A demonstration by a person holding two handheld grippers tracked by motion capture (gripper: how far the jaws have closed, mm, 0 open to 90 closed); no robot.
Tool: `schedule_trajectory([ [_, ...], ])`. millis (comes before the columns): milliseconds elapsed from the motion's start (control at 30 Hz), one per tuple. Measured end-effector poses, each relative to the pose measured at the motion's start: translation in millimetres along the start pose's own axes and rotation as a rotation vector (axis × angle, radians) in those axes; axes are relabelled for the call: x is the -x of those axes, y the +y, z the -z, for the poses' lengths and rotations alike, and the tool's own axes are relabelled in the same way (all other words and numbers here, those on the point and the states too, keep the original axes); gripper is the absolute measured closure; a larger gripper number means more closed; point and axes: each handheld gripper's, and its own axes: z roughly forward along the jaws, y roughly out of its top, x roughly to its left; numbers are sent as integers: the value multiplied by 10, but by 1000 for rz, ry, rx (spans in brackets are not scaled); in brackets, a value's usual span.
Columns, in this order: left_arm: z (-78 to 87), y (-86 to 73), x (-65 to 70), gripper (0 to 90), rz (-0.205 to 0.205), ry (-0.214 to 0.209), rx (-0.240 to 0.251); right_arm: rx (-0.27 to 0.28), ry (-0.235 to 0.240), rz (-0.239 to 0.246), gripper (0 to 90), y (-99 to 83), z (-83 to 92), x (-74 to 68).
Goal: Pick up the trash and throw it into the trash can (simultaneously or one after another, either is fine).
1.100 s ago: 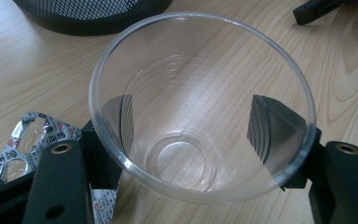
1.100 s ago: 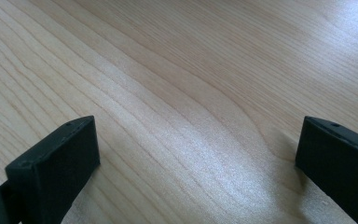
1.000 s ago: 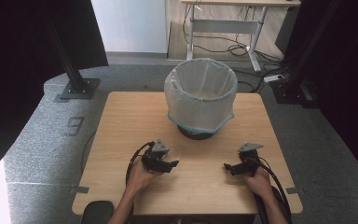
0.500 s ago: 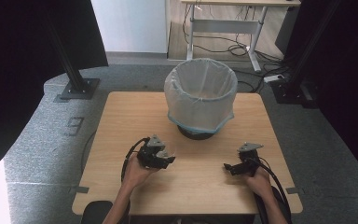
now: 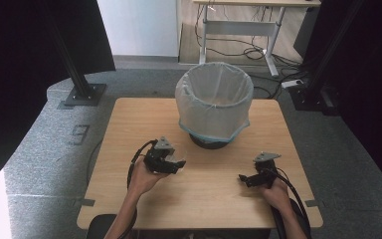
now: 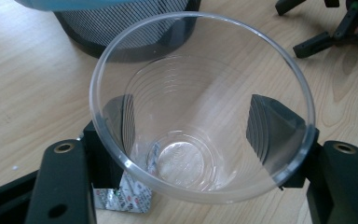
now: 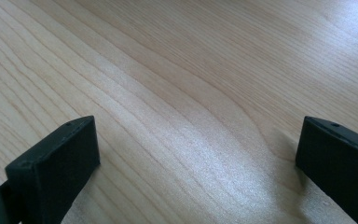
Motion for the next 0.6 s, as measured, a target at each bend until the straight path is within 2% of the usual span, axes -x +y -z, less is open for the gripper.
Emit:
schedule_trajectory([
  [233, 81, 94, -50, 328, 15, 9, 3, 1, 1, 3, 0, 0, -1, 0],
  [600, 228, 289, -112, 329, 3, 27, -19, 1, 3, 3, 0, 1, -1, -5],
])
